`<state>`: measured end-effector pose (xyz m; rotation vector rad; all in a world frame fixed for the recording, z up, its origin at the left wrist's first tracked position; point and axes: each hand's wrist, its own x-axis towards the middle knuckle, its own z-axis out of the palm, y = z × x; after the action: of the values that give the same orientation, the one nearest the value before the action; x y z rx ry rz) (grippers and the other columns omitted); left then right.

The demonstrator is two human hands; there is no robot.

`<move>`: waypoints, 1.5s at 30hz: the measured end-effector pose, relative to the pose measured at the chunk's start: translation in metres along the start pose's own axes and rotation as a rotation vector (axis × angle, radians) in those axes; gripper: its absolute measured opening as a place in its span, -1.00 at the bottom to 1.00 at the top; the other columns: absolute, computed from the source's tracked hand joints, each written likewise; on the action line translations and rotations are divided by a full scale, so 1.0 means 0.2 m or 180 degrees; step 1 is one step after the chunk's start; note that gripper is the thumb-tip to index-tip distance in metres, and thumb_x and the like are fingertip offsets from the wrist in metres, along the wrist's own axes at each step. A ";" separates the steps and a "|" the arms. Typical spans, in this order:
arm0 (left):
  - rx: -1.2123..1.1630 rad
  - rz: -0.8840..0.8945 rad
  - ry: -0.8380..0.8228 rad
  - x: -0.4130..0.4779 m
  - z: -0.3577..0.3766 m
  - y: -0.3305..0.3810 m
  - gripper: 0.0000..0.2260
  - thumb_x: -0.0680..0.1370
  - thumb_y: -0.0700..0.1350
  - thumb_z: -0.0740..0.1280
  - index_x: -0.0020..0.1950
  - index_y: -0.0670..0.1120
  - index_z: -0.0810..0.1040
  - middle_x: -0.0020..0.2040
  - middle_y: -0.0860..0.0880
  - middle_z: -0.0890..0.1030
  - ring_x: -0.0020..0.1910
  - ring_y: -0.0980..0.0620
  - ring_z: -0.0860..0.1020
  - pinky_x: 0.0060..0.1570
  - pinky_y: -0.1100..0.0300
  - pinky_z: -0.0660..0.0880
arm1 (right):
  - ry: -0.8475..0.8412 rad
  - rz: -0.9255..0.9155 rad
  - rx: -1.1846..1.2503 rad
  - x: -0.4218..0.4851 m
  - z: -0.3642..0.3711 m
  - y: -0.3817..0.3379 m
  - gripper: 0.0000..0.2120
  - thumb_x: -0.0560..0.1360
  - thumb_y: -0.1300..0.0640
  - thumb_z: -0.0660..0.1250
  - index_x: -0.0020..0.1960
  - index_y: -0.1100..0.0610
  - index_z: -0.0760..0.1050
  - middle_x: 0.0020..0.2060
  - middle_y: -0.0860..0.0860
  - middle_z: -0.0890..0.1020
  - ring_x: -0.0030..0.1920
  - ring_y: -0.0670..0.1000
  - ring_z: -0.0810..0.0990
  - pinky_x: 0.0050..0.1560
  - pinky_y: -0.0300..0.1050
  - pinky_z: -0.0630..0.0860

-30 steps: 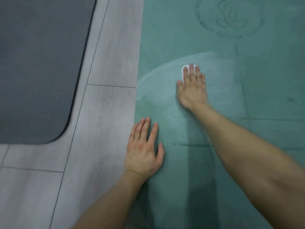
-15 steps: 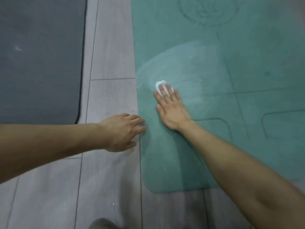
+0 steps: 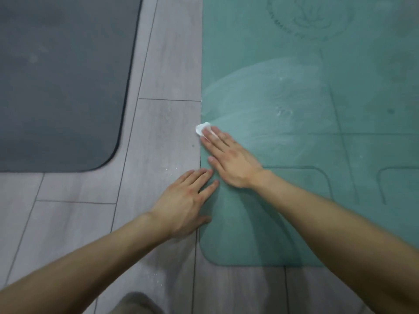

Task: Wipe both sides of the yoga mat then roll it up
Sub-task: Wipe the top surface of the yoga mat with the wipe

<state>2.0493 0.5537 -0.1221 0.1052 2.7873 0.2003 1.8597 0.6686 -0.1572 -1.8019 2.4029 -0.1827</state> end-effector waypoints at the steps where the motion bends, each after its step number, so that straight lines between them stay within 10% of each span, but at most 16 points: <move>1: -0.0002 -0.0013 0.0008 -0.01 0.01 0.00 -0.07 0.48 0.39 0.36 0.71 -0.05 0.17 0.71 -0.16 0.11 0.68 -0.15 0.09 0.67 -0.05 0.03 | -0.0021 -0.0025 -0.0026 0.03 -0.02 0.04 -0.42 0.73 -0.02 0.00 0.72 0.06 0.03 0.71 -0.01 0.05 0.70 0.03 -0.04 0.69 0.04 -0.09; 6: -0.0158 -0.0078 0.0062 -0.01 0.00 0.04 0.06 0.42 0.42 0.44 0.73 -0.04 0.06 0.73 -0.13 -0.01 0.70 -0.12 -0.03 0.67 0.02 -0.12 | 0.0012 0.0965 0.0101 0.28 -0.09 0.33 -0.33 0.62 -0.01 -0.05 0.71 0.12 0.06 0.71 0.06 0.06 0.70 0.02 -0.01 0.69 0.05 -0.08; 15: -0.0298 -0.0105 0.0145 0.00 0.03 0.03 0.07 0.41 0.40 0.47 0.73 -0.01 0.04 0.73 -0.09 -0.05 0.71 -0.07 -0.09 0.64 0.05 -0.25 | 0.0545 0.0566 0.0322 0.23 0.01 0.11 -0.53 0.74 0.07 0.10 0.61 0.17 0.34 0.62 0.08 0.33 0.65 0.08 0.22 0.66 0.13 0.09; 25: -0.0366 -0.0076 0.0162 -0.03 0.01 0.03 0.04 0.45 0.42 0.42 0.73 -0.01 0.02 0.73 -0.10 -0.06 0.71 -0.09 -0.09 0.67 0.00 -0.21 | 0.0059 0.0742 -0.0096 0.34 -0.05 0.12 -0.42 0.75 -0.11 -0.14 0.72 0.08 0.03 0.71 0.00 0.04 0.70 0.01 -0.07 0.68 0.16 -0.10; 31: -0.0134 -0.0059 0.0328 -0.08 0.02 0.04 -0.06 0.32 0.44 0.51 0.56 -0.06 0.46 0.53 -0.15 0.45 0.53 -0.15 0.41 0.62 -0.01 0.07 | -0.0126 0.0899 0.0054 0.61 -0.09 0.21 -0.41 0.75 -0.14 -0.18 0.72 0.05 0.03 0.72 -0.04 0.00 0.70 -0.03 -0.10 0.69 0.11 -0.14; 37: -0.0141 -0.0016 0.0379 -0.08 0.02 0.04 -0.09 0.27 0.41 0.56 0.49 -0.07 0.54 0.44 -0.14 0.53 0.44 -0.15 0.46 0.60 0.01 0.11 | -0.0100 0.0142 -0.0125 0.01 0.00 -0.01 -0.44 0.77 -0.08 -0.10 0.72 0.07 0.03 0.71 -0.03 0.03 0.70 -0.02 -0.09 0.69 0.08 -0.11; 45: -0.0082 -0.0028 0.0287 -0.09 0.02 0.06 -0.09 0.24 0.40 0.59 0.45 -0.08 0.56 0.44 -0.14 0.54 0.44 -0.15 0.49 0.55 -0.01 0.24 | -0.0275 0.1156 0.0115 0.75 -0.14 0.39 -0.37 0.73 -0.20 -0.20 0.73 0.03 -0.07 0.72 -0.02 -0.07 0.70 0.00 -0.16 0.68 0.12 -0.23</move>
<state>2.0681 0.5643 -0.1174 0.0795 2.8733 0.2447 1.7406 0.5474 -0.1487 -1.2985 2.5900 -0.1059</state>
